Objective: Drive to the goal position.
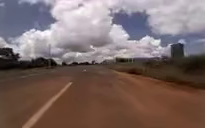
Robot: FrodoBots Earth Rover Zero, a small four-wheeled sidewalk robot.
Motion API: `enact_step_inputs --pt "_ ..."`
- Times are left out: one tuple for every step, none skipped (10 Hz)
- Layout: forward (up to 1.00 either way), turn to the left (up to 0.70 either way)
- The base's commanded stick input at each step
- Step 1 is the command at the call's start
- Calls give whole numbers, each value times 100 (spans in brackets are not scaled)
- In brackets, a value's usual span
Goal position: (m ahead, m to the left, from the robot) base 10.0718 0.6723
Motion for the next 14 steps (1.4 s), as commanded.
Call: enact_step_inputs --pt "100 0" --pt "100 0" --pt "100 0" --pt "100 0" --pt "100 0" --pt "100 0" --pt "100 0" --pt "100 0" --pt "100 0" --pt "100 0" --pt "100 0" --pt "100 0" --pt "100 0" --pt "100 0"
